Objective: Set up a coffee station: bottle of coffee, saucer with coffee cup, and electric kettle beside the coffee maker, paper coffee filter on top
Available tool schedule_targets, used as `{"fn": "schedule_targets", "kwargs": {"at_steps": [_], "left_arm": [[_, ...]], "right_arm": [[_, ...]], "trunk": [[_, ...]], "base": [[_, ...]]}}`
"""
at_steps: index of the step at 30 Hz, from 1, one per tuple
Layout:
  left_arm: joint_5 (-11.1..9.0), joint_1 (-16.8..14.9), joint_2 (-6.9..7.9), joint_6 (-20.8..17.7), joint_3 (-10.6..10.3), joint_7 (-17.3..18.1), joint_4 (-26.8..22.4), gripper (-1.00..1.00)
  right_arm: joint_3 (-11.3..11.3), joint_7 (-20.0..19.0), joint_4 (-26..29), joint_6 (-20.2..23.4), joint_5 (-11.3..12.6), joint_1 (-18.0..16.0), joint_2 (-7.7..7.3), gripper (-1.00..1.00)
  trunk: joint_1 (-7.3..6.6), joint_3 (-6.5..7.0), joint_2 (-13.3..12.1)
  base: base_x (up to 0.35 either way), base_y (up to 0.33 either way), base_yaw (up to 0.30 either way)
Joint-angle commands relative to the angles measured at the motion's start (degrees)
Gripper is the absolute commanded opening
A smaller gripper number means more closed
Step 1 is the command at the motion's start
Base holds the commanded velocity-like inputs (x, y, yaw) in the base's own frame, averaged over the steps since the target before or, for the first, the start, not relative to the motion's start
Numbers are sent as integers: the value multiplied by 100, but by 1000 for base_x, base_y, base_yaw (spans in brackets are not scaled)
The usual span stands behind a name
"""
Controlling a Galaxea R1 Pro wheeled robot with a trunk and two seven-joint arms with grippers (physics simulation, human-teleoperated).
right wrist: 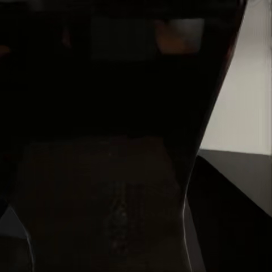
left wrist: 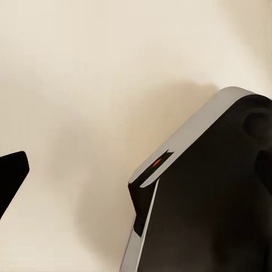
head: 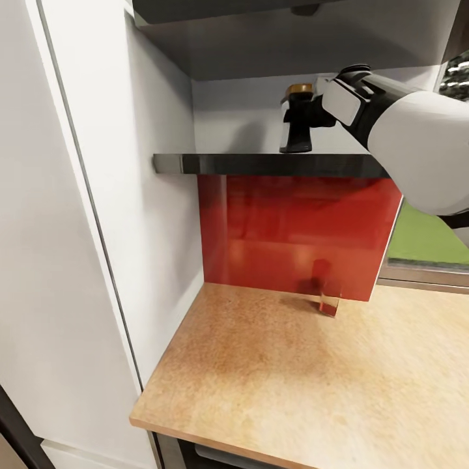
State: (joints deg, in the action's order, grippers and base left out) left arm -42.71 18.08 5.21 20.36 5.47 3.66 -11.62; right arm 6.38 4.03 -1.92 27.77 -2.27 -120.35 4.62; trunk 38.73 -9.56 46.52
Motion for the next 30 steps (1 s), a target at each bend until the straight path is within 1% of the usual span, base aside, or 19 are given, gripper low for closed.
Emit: {"fn": "schedule_targets", "kwargs": {"at_steps": [1, 6, 15, 17, 18, 20, 21, 30], "left_arm": [[-17, 1, -3, -6, 42, 38, -11, 100], [-11, 2, -5, -6, 43, 38, -19, 100], [-18, 1, -11, -6, 44, 38, -26, 100], [-18, 2, -11, -6, 46, 38, -25, 100], [-16, 2, -12, -6, 44, 38, -33, 100], [-16, 2, -12, -6, 43, 38, -33, 100], [-18, 2, -12, -6, 43, 38, -33, 100], [-13, 2, -12, -6, 46, 38, -33, 100]], "right_arm": [[48, 38, -10, -25, -8, -7, -25, -100], [48, 31, -10, -72, -10, -6, -60, -100], [47, -6, -10, -71, -23, 20, -60, -100], [47, -7, -10, -71, -119, 21, -57, -100], [47, -7, -10, -69, -290, 21, -26, -100], [47, -8, -10, -49, -311, 21, -17, -100], [47, -7, -10, -38, -380, 22, -14, -100], [47, -7, -10, -26, -405, 29, -6, -100]], "trunk": [[1, -8, 6], [1, -8, 6], [1, -8, 6], [1, -8, 6], [1, 0, 6], [1, 17, 6], [1, 26, 6], [1, 109, 6]], "base": [[0, 0, 0], [0, 0, 0], [0, 0, 0], [0, 0, 0], [0, 0, 0], [0, 0, 0], [0, 0, 0], [0, 0, 0]]}}
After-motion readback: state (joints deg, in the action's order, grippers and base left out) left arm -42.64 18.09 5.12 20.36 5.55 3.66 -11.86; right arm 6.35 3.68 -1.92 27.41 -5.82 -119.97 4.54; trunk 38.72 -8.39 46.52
